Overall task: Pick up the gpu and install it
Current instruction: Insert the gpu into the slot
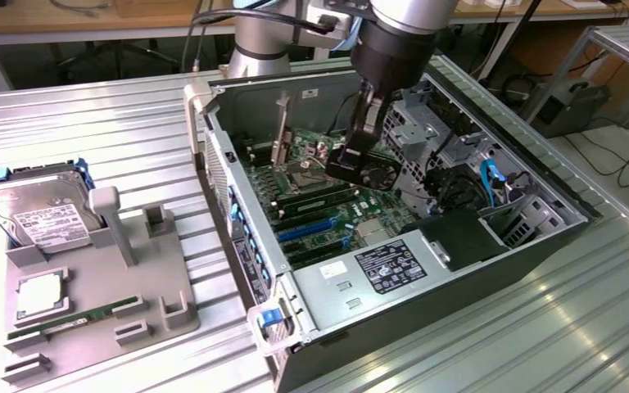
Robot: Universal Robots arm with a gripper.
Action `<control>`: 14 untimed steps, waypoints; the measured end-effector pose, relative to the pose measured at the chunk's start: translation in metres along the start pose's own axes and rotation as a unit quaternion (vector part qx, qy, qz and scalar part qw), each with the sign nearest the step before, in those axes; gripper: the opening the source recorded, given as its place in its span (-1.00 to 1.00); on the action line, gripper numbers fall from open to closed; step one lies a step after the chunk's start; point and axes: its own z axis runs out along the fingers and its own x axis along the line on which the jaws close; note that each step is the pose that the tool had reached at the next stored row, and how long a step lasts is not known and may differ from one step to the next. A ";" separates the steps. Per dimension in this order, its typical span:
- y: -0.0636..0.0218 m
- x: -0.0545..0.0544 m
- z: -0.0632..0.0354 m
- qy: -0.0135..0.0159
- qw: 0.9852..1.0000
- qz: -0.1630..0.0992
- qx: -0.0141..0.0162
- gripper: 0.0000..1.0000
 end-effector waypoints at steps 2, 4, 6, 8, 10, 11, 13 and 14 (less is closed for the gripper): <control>-0.0002 0.000 0.0023 0.001 1.000 -0.024 0.000 -0.47; -0.0004 0.000 0.0063 0.004 0.998 -0.061 0.001 -0.47; -0.0006 0.000 0.0091 0.005 0.996 -0.086 0.001 -0.47; -0.0007 0.000 0.0115 0.007 0.994 -0.107 0.001 -0.47; -0.0008 0.000 0.0132 0.007 0.992 -0.123 0.001 -0.47; -0.0009 0.000 0.0144 0.008 0.991 -0.133 0.002 -0.47; -0.0010 0.000 0.0164 0.009 0.988 -0.151 0.002 -0.47; -0.0011 0.000 0.0174 0.010 0.987 -0.159 0.002 -0.47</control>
